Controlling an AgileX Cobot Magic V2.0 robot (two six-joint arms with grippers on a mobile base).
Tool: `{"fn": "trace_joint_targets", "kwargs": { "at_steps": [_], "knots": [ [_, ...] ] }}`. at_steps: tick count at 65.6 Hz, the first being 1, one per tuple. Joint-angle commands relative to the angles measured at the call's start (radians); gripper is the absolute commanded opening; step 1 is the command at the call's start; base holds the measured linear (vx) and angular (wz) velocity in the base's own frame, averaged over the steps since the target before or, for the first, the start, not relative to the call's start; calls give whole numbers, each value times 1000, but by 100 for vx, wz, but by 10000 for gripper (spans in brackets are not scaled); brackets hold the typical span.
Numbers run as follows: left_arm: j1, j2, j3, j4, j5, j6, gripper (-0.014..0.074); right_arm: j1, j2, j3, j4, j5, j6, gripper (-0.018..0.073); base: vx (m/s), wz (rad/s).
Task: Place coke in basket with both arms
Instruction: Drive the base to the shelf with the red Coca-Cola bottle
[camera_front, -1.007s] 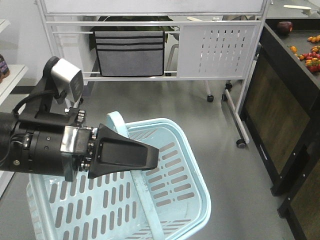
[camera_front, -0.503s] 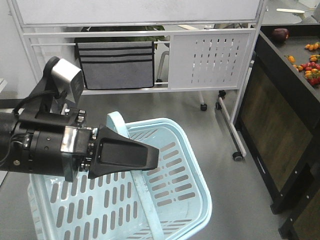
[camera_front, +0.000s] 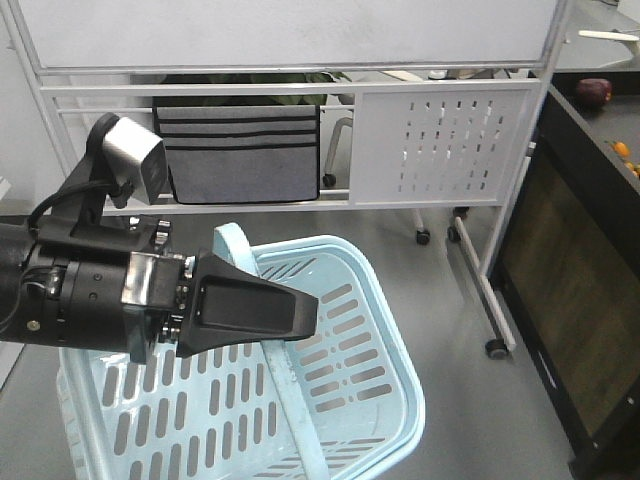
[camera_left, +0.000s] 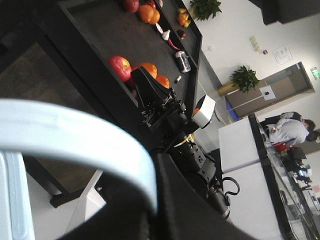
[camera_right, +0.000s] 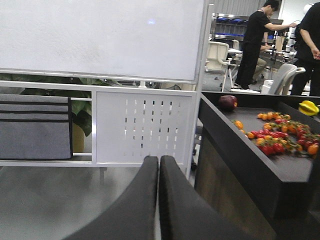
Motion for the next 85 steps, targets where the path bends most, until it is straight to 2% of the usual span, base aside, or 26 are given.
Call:
{"fn": "trace_joint_targets", "kwargs": {
  "at_steps": [1,42,85],
  "knots": [
    [-7,-27,-23,-90,16,8,-6,1,-13,8,-11,-68,-9,-2,26,12],
    [-7,-27,-23,-90,16,8,-6,1,-13,8,-11,-68,-9,-2,25,23],
    [-7,-27,-23,-90,16,8,-6,1,-13,8,-11,-68,-9,-2,22,45]
  ]
}}
